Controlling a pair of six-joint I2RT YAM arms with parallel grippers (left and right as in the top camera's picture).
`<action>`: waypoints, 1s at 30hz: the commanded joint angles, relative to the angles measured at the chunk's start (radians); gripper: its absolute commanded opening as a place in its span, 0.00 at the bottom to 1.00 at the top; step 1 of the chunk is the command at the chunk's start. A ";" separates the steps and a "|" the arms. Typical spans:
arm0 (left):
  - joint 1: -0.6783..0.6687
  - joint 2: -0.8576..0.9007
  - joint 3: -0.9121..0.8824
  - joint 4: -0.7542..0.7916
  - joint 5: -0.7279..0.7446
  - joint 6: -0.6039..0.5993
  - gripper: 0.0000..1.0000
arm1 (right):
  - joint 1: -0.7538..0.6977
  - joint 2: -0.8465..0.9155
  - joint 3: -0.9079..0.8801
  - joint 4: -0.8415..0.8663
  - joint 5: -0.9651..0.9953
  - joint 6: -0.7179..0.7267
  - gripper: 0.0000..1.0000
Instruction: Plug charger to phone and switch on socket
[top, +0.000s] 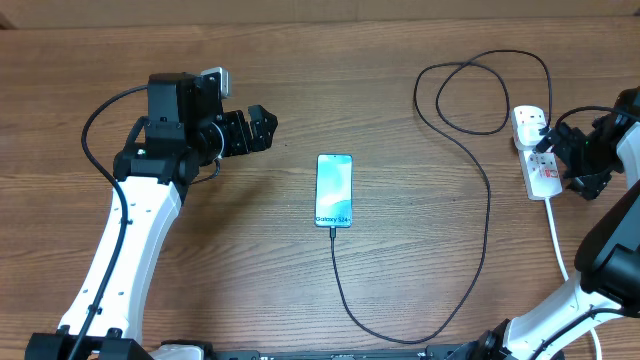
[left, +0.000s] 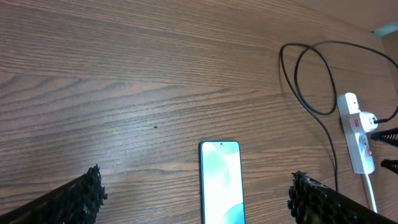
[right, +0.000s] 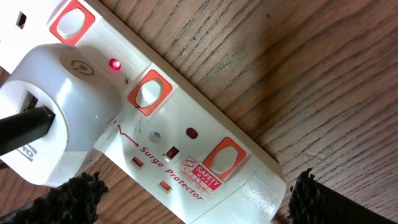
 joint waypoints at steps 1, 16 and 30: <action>0.005 -0.008 0.008 0.001 -0.003 -0.002 1.00 | -0.001 -0.029 0.024 0.006 0.009 -0.008 1.00; 0.005 -0.008 0.008 0.001 -0.003 -0.002 1.00 | -0.001 -0.029 0.024 0.006 0.009 -0.008 1.00; 0.005 -0.092 0.008 0.001 -0.003 -0.003 1.00 | -0.001 -0.029 0.024 0.006 0.009 -0.008 1.00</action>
